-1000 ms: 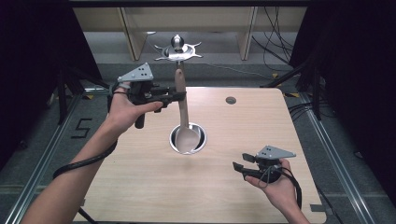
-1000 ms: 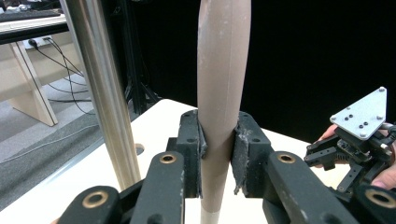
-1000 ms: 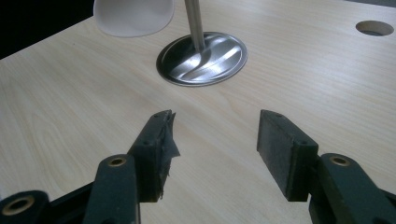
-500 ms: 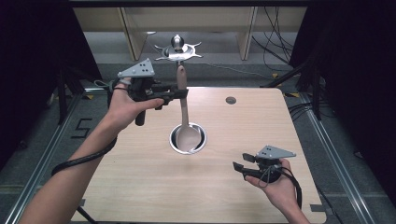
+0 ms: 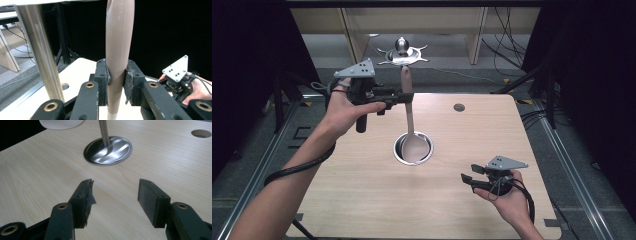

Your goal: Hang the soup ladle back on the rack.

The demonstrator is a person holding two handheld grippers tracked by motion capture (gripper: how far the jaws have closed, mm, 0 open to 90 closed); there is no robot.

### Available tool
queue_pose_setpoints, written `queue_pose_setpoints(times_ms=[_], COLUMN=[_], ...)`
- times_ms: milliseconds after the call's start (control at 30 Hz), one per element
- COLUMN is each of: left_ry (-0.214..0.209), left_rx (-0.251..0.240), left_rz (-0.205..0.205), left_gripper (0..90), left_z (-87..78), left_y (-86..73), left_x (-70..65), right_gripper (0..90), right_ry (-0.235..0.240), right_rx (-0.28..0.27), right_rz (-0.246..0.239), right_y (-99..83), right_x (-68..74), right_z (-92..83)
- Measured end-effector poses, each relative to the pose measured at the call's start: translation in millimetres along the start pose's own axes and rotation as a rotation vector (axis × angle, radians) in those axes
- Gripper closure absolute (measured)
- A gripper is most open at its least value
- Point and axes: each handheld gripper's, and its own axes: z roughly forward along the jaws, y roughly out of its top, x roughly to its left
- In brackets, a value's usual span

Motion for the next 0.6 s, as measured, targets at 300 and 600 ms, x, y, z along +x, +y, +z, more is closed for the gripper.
queue_pose_setpoints(times_ms=[300, 600], left_ry=[-0.028, -0.054], left_rx=[-0.024, -0.065], left_rz=[-0.042, -0.078], left_gripper=[74.0, 73.9], left_z=[-1.4, -3.7], left_y=[-2.9, -8.6], left_x=[4.3, 7.6], right_gripper=[46.1, 46.1], right_ry=[0.002, -0.017], right_rx=[0.003, -0.001], right_rz=[0.003, -0.029], right_y=[-0.2, -0.6], right_x=[-0.4, -2.9], right_z=[0.6, 0.2])
